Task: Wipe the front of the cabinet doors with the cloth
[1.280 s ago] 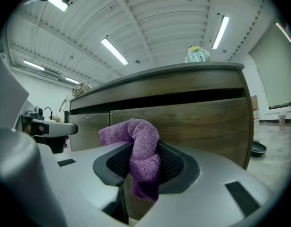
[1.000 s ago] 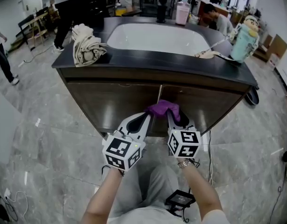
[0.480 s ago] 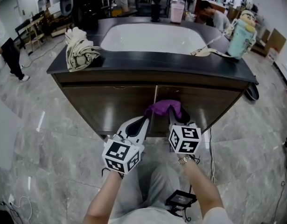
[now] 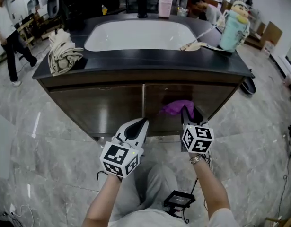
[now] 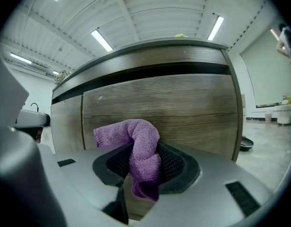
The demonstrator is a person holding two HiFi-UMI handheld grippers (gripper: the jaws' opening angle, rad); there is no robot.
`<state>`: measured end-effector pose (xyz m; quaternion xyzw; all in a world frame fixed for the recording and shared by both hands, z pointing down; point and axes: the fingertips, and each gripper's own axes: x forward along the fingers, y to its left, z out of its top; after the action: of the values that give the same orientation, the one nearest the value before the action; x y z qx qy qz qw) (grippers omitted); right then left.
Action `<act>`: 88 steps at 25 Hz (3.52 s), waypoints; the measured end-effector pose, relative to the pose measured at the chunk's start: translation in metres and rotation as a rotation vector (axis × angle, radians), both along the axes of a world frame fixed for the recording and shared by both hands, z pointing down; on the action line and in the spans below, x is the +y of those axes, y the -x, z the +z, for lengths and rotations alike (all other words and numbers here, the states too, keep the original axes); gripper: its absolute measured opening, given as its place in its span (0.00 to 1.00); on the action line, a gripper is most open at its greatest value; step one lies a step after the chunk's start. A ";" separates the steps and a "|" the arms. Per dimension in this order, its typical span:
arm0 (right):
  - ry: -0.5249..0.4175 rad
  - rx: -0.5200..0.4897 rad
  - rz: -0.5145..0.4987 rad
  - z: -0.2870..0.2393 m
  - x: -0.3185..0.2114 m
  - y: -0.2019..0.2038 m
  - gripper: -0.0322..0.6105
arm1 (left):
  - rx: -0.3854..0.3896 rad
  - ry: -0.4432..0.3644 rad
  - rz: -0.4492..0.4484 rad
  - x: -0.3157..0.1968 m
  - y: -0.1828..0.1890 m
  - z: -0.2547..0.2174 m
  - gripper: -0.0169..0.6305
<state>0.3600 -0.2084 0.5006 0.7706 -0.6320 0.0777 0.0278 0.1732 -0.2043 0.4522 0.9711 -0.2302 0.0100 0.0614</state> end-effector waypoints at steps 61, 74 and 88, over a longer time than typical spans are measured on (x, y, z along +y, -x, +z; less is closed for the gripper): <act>0.163 0.045 -0.020 0.095 -0.003 0.001 0.29 | -0.032 0.083 -0.056 0.019 0.027 0.053 0.04; 0.234 0.108 0.180 0.103 0.052 -0.130 0.31 | -0.040 0.083 -0.065 0.019 0.029 0.052 0.04; 0.315 0.001 0.166 0.138 0.083 -0.107 0.30 | -0.037 0.085 -0.058 0.024 0.032 0.054 0.04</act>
<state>0.4668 -0.1253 0.6390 0.8063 -0.5461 0.1775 0.1420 0.1410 -0.1800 0.5062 0.9602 -0.2588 0.0357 0.0985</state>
